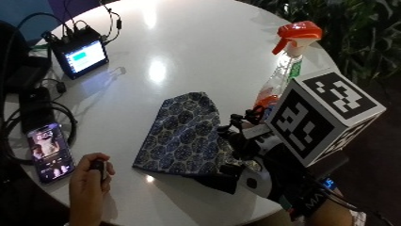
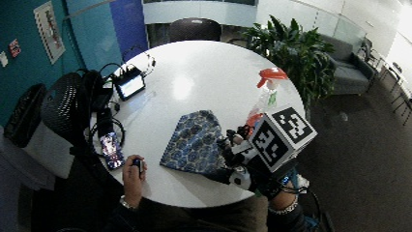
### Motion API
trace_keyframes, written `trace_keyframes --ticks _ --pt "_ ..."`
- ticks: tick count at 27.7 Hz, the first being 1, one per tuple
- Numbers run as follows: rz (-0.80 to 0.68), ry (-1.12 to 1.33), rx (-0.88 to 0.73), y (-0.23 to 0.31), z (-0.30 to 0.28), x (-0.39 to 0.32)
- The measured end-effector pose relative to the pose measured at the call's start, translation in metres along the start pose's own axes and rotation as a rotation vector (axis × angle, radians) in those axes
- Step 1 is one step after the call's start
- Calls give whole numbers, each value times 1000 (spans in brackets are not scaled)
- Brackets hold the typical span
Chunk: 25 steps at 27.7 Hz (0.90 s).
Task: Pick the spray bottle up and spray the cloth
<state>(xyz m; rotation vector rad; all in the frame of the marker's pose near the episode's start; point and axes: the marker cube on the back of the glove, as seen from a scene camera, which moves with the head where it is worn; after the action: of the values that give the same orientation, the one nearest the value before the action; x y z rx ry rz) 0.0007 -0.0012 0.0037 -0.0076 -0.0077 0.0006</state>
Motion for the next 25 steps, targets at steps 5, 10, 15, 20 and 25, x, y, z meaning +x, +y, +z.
trace_keyframes --ticks 5,10,15,20,25 --pt "7 -9 -23 -3 6 1" --pt "36 5 -32 -5 8 3" --pt "32 15 -34 -10 7 1" --pt "49 34 -18 -17 3 1" --pt "123 57 40 -25 -6 12"
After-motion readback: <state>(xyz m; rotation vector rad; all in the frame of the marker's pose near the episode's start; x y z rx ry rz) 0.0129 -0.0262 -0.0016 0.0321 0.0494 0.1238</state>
